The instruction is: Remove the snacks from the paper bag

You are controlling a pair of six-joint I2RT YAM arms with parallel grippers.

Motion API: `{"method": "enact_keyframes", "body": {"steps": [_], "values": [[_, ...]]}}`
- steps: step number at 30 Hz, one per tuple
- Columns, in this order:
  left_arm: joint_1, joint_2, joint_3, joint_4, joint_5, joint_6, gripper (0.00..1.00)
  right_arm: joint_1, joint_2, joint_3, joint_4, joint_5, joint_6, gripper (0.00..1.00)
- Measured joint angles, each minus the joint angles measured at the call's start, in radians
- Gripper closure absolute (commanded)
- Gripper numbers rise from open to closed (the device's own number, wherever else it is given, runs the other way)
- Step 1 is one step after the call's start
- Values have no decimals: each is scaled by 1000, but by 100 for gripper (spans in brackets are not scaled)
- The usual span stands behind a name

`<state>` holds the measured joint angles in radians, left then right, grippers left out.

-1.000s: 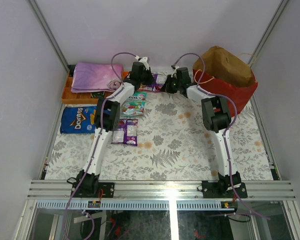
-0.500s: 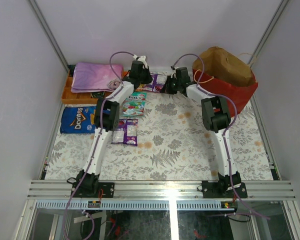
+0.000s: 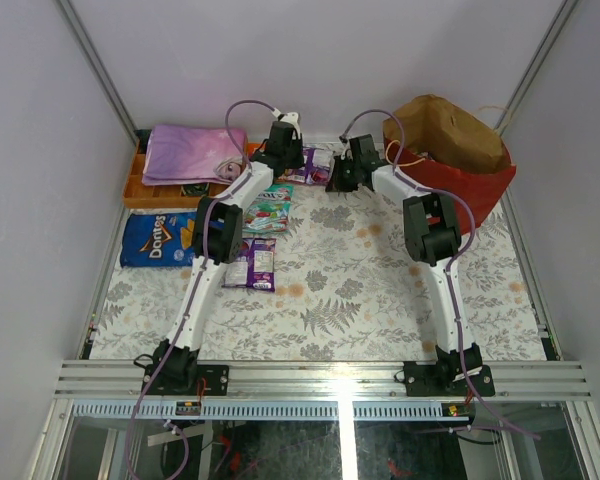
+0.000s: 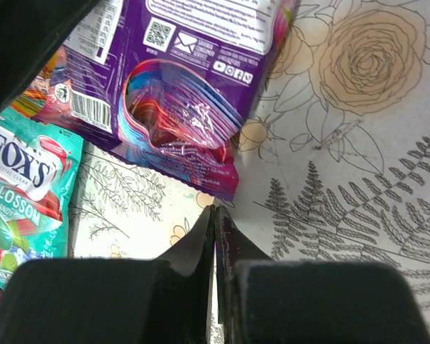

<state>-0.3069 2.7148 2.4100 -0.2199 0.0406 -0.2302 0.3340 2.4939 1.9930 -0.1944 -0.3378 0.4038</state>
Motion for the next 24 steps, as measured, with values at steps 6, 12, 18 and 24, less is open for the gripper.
{"method": "enact_keyframes", "body": {"steps": [6,12,18,24], "values": [[-1,0,0,-16,-31,5,90,1,-21,4,-72,33,-46,85],[0,-93,-130,3,-1,8,39,15,-145,-95,-143,-10,-136,35],[0,-279,-164,2,45,17,21,62,-451,-102,-171,-37,-181,16],[0,-599,-269,60,72,26,8,56,-878,-90,-102,-11,-210,8]]}}
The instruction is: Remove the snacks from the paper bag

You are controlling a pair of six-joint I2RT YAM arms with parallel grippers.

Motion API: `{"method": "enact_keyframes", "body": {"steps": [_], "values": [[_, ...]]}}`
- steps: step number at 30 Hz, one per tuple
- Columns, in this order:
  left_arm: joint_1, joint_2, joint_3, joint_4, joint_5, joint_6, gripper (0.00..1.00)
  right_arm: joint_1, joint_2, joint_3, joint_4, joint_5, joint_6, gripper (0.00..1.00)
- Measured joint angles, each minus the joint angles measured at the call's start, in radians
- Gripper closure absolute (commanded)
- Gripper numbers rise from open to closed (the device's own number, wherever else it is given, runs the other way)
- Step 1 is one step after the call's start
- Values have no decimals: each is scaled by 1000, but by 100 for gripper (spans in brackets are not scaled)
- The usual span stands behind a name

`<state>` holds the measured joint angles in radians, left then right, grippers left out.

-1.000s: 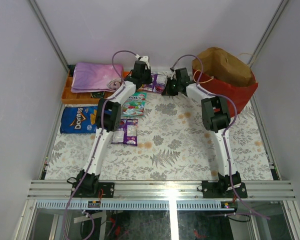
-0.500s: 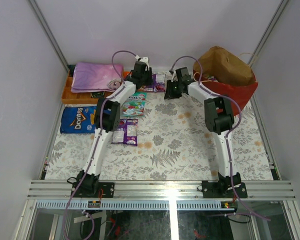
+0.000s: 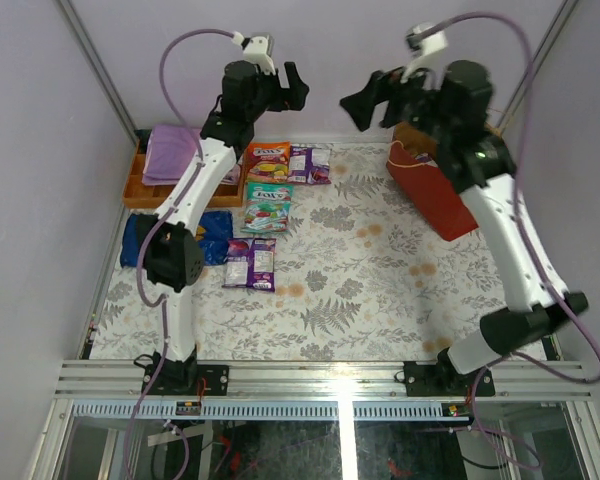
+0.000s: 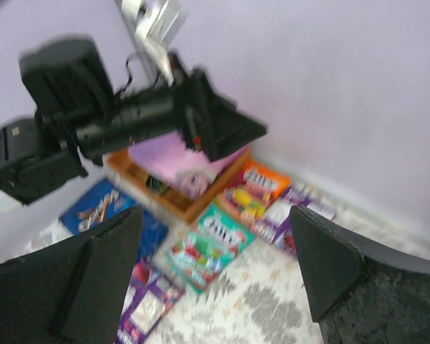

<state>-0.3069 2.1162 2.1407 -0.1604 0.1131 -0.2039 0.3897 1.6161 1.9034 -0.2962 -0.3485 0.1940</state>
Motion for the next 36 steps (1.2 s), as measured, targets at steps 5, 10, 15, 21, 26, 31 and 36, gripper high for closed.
{"method": "enact_keyframes", "body": {"steps": [5,10,15,21,26,31,36], "values": [[0,-107,-28,17,31,-1,0,-61,-119,115,-36,120,-45,7],[-7,-131,-153,10,72,-31,0,-174,95,466,-215,318,-107,3],[-50,-134,-245,-7,65,-42,0,-236,355,532,-374,453,-138,0],[-193,-134,-225,-21,55,-29,0,-283,604,505,-536,469,-142,1],[-253,-123,-180,-29,63,-25,0,-341,661,476,-600,471,-142,1],[-241,-98,-148,-32,63,-26,0,-389,661,423,-611,476,-135,1],[-234,-81,-148,-74,63,-25,0,-401,662,224,-597,499,-127,1]]}}
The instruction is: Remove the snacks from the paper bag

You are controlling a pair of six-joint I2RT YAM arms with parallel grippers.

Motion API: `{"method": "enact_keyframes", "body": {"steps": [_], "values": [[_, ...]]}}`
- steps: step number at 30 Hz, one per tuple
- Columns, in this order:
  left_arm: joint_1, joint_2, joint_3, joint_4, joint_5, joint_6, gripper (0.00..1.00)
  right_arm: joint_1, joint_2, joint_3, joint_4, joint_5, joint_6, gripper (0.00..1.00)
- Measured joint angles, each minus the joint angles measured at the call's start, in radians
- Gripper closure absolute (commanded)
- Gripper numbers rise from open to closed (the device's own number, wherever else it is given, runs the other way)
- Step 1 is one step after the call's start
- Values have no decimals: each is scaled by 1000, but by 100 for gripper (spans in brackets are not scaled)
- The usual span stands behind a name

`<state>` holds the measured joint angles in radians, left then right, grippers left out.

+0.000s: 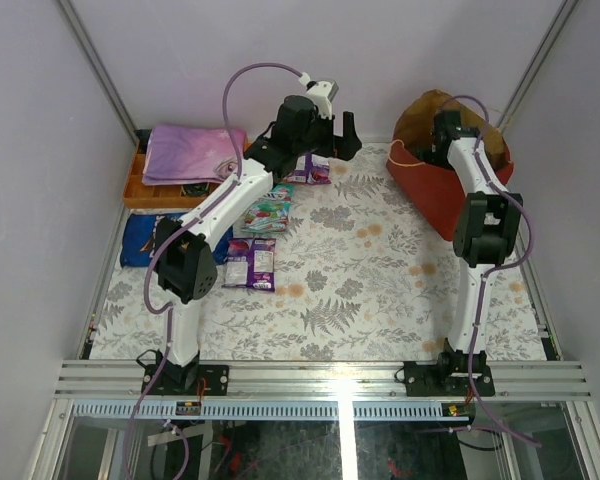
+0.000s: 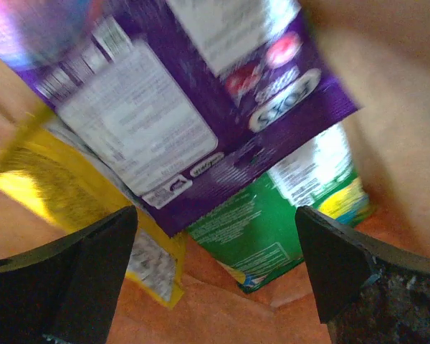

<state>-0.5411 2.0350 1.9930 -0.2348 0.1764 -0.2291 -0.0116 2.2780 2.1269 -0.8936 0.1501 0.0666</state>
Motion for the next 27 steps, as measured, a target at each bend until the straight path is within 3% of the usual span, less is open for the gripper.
{"method": "enact_keyframes", "body": {"steps": [3,6,8,10,11,12,20,27], "values": [[0,0,0,-13,0,3,0,4,0,-134,15,10,4,0],[0,0,0,-15,1,7,0,4,0,-184,25,21,4,14],[0,1,2,-26,2,10,1,4,0,-202,40,34,0,36],[1,1,4,-35,2,12,0,4,0,-203,42,36,-7,73],[1,1,4,-39,3,14,0,5,0,-203,42,32,-5,89],[2,1,4,-42,3,16,0,5,0,-203,39,32,-7,98],[40,-6,-1,-59,2,25,0,8,-36,-172,29,3,-3,100],[93,-67,-38,-55,4,24,0,8,-253,-63,38,-30,12,100]]}}
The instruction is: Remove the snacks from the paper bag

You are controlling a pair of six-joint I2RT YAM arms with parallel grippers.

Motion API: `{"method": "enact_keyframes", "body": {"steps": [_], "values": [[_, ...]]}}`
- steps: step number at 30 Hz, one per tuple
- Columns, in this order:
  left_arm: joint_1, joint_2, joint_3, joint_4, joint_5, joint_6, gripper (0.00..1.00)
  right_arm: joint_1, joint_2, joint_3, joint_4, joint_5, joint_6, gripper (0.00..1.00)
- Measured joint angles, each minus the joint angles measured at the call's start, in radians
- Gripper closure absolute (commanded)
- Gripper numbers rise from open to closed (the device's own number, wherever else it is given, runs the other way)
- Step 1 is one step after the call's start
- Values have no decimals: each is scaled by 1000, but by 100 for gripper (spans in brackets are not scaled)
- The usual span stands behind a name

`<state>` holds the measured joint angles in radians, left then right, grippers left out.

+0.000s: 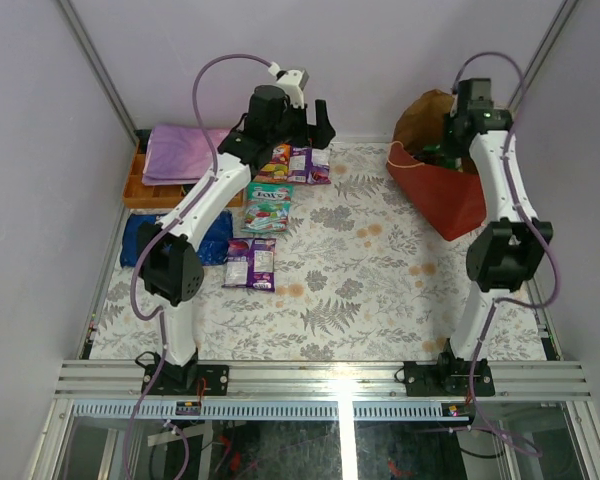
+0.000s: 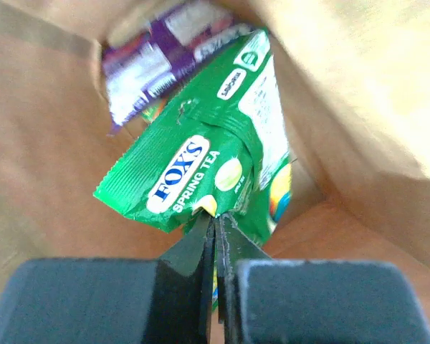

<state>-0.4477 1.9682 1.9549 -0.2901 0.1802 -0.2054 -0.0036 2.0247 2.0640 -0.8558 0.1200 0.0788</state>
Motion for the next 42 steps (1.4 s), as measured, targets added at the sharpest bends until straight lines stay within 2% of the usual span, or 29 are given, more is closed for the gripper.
{"method": "enact_keyframes", "body": {"steps": [6,13,19,21,24,27,30,33,36,38,39,42], "values": [[12,-38,-7,6,3,-6,0,5,-245,4,69,0,25,100],[17,-100,-64,11,14,-15,0,72,-377,32,91,3,38,100],[68,-185,-128,22,14,-23,0,240,-457,15,101,-19,53,100],[103,-224,-159,27,13,-29,0,335,-479,-11,114,-10,63,100],[176,-283,-201,30,-10,-42,0,497,-500,-103,159,1,85,100],[237,-335,-243,34,-43,-50,0,621,-531,-337,277,6,157,100],[288,-393,-309,42,-77,-60,0,650,-541,-598,377,11,251,100],[316,-447,-384,51,-98,-74,0,644,-497,-820,396,37,350,100],[325,-447,-394,55,-95,-87,0,643,-468,-812,414,48,369,100],[325,-445,-396,58,-86,-98,0,643,-423,-772,457,47,381,93],[325,-444,-396,60,-79,-103,0,643,-394,-755,488,44,391,82],[325,-439,-396,65,-62,-112,0,643,-283,-710,587,24,436,38]]}}
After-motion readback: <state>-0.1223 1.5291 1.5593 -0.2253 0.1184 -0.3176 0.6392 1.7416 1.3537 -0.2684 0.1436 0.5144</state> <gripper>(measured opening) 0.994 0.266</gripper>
